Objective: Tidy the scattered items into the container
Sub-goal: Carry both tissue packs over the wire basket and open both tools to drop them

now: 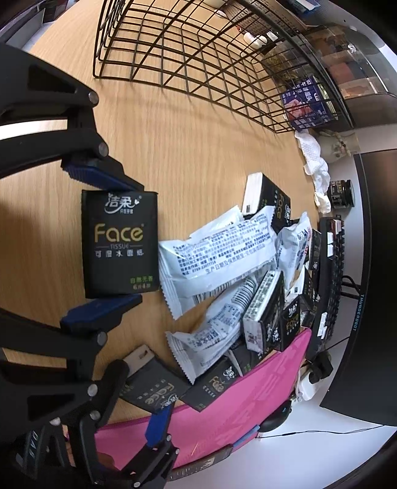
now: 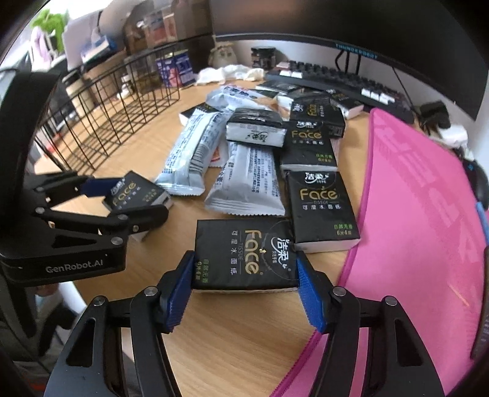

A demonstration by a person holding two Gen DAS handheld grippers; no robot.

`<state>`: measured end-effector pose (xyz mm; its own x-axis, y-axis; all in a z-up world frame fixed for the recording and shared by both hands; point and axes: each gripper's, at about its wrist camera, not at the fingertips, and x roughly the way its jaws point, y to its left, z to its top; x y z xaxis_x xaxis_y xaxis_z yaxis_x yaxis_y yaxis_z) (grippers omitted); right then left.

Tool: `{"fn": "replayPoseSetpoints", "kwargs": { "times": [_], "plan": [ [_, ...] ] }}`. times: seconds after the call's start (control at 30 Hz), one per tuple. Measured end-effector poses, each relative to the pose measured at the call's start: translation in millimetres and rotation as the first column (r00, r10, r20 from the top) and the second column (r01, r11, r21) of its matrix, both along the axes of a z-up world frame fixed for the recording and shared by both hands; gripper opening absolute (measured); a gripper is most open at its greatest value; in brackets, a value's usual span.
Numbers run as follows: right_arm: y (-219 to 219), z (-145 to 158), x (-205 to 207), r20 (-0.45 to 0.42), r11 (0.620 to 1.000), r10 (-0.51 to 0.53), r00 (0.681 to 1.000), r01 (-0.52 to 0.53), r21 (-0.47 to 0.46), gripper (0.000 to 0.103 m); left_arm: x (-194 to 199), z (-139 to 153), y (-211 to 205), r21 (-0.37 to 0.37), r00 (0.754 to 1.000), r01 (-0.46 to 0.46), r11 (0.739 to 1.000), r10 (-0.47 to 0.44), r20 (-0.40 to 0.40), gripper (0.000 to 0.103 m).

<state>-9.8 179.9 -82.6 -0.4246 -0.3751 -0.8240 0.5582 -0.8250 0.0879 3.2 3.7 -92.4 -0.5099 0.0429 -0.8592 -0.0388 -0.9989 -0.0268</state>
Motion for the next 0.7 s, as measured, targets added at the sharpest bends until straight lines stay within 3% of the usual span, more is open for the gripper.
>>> {"fn": "replayPoseSetpoints", "kwargs": {
  "times": [0.4,0.7],
  "plan": [
    [11.0,30.1,7.9,-0.04,0.999,-0.018,0.999,0.016,-0.046,0.062,10.6,47.6,8.0,-0.013,0.994,0.042,0.999,-0.043,-0.104,0.069],
    [5.2,76.1,1.8,-0.083,0.995,0.023,0.996,-0.031,-0.093,0.062,13.5,120.4,-12.3,-0.002,0.964,0.006,1.0,-0.006,-0.264,0.069]
  ]
}}
